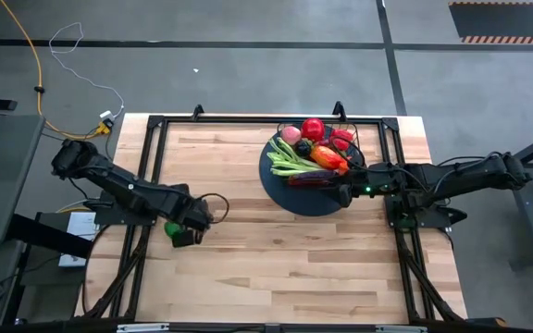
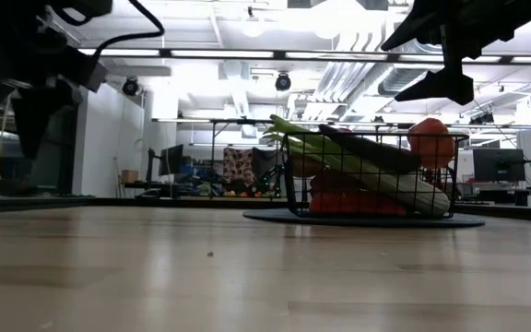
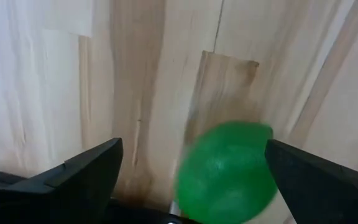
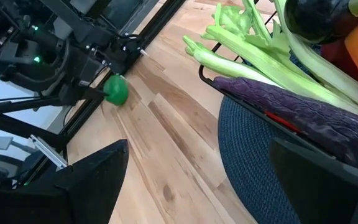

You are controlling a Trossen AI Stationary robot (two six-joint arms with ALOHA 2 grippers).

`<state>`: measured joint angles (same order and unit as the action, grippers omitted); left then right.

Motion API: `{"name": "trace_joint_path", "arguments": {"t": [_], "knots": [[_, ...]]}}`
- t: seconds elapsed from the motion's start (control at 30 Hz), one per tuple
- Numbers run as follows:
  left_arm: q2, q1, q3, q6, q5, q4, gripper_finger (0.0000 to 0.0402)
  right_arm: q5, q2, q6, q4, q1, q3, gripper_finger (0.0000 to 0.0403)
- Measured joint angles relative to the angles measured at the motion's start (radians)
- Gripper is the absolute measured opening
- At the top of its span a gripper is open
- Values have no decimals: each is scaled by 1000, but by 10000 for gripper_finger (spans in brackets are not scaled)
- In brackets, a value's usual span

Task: Build produce basket
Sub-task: Put the lime into the black wire basket

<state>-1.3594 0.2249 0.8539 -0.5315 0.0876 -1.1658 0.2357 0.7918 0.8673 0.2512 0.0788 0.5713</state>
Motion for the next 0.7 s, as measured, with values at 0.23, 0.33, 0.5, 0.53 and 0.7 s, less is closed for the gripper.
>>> {"name": "trace_joint_path", "arguments": {"t": [0.23,0.33,0.5,0.53,0.7], "knots": [[0,99,-14,-181,2,5,381,-1,0,0,1,0,0,376],[0,149,-42,-196,3,7,381,-1,0,0,1,0,0,376],[0,191,-96,-386,14,7,381,-1,0,0,1,0,0,376],[0,198,-106,-411,22,11,381,-1,0,0,1,0,0,376],[1,206,-169,-428,32,117,381,-1,0,0,2,0,0,376]]}}
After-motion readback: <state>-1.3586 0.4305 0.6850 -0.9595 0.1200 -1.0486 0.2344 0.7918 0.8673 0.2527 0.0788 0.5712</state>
